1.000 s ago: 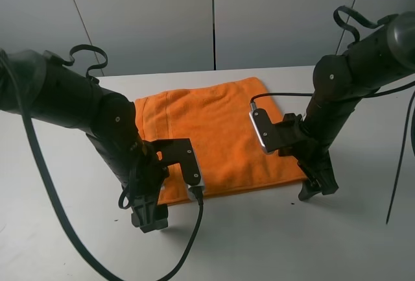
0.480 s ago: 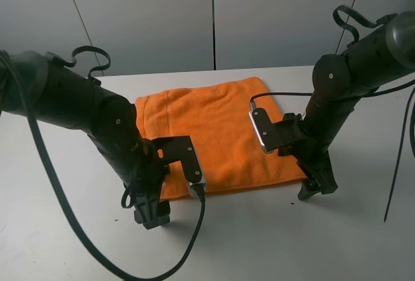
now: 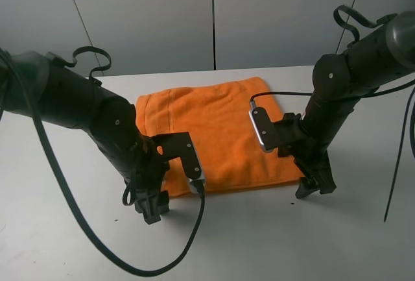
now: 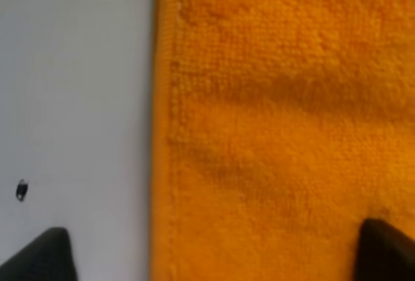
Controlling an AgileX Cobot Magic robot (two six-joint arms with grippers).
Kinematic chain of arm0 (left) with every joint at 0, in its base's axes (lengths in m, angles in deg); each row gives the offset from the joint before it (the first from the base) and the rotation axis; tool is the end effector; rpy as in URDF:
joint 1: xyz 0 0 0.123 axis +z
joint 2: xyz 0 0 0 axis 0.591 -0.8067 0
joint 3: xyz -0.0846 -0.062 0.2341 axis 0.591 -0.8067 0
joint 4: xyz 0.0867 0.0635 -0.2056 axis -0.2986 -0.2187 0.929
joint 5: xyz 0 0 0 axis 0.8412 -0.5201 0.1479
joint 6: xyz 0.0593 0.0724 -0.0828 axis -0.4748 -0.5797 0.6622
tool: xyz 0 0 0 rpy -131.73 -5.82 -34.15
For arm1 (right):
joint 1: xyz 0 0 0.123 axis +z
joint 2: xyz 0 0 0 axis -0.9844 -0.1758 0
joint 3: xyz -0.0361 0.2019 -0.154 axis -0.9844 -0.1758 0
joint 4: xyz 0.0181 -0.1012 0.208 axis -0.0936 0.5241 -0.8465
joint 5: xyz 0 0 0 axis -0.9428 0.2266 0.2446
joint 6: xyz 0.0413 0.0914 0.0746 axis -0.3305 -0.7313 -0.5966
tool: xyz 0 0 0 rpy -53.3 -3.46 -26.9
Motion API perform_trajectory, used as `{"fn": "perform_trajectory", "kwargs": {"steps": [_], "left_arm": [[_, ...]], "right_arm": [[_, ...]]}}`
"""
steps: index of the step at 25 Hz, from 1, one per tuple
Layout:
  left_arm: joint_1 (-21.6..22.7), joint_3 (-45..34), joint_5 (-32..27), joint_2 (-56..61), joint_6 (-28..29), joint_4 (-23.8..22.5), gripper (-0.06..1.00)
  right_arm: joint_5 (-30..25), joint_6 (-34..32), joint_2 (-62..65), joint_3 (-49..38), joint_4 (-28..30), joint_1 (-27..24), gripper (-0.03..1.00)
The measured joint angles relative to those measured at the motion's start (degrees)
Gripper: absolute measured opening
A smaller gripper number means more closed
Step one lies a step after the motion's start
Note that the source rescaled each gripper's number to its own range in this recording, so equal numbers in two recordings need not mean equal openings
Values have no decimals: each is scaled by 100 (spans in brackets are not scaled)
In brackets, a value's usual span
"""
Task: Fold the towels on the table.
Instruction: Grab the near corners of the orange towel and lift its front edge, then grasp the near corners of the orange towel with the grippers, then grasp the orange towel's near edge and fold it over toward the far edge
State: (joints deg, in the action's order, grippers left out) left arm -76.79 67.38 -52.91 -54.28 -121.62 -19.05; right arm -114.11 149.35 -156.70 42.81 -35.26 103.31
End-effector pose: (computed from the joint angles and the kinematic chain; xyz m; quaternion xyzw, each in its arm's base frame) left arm 0.2263 -0.1992 0.0459 0.5846 0.8066 -0.0235 0.0845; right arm 0.2521 0.1194 0.0427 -0.7555 0.6540 0.0288 0.0264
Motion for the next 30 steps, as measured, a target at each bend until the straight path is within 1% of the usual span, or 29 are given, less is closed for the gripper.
{"fn": "perform_trajectory", "kwargs": {"steps": [1,2,3,4,5,10,13,17,20,24,27,30], "left_arm": [[0,0,31,-14,41,-76,47],[0,7,63,-26,60,-155,26],[13,27,90,-51,60,-239,9],[11,36,90,-62,60,-293,4],[11,36,90,-76,60,-329,1],[11,50,41,-77,60,-353,1],[11,50,-55,5,60,-353,1],[0,5,-518,291,60,-564,0],[0,-4,-757,694,60,-873,0],[0,-8,-865,1114,60,-1201,0],[29,-8,-850,1238,73,-1496,0],[221,-8,-699,1251,238,-1751,0]], "right_arm": [[28,0,-4,0,-26,0,69],[69,0,-4,0,-38,0,51],[130,0,-14,0,-38,0,32],[220,0,-25,0,-38,0,10],[259,-22,-28,0,-51,0,1],[293,-41,18,0,-62,0,0],[218,-70,131,-11,-62,0,0],[-35,-216,569,-58,-62,0,0],[-147,-353,941,-58,-62,0,0],[-263,-622,1309,-62,-6,0,0],[-274,-871,1481,-62,183,10,0],[-254,-1060,1505,-42,401,34,0]]}}
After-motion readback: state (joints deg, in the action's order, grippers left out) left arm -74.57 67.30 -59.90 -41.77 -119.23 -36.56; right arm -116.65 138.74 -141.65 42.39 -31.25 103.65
